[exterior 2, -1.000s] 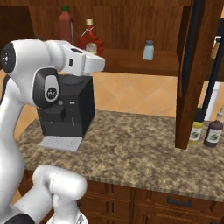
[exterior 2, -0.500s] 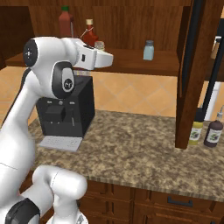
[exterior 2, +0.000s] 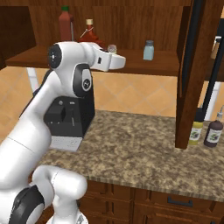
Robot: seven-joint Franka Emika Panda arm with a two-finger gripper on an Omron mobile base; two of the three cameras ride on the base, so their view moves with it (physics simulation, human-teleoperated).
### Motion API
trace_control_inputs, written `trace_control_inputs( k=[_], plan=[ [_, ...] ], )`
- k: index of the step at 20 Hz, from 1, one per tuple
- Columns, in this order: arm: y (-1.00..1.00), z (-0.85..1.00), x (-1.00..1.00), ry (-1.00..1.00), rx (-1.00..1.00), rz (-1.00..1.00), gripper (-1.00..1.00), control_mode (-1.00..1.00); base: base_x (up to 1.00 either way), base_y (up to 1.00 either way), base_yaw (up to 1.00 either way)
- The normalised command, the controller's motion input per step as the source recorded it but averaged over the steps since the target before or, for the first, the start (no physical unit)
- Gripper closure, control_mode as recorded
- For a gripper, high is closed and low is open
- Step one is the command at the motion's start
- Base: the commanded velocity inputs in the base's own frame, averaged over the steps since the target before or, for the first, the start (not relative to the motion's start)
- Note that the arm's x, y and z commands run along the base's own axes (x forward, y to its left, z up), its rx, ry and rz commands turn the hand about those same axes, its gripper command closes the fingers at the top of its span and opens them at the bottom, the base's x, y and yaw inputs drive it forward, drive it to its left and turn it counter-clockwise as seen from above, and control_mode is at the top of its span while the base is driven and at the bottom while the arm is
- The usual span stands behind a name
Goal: Put the shaker and condiment bottle from the counter next to their counterparts in the cabinet.
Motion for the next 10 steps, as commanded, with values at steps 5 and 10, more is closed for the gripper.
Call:
trace_control_inputs(
  k=[5,10],
  plan=[
    [-0.11,-0.31,0.36,0.0,-0.03,-0.01,1.0,-1.0,0.0,0.0,0.0],
    [-0.02,-0.19,0.4,0.0,-0.04,-0.01,1.0,-1.0,0.0,0.0,0.0]
  ],
)
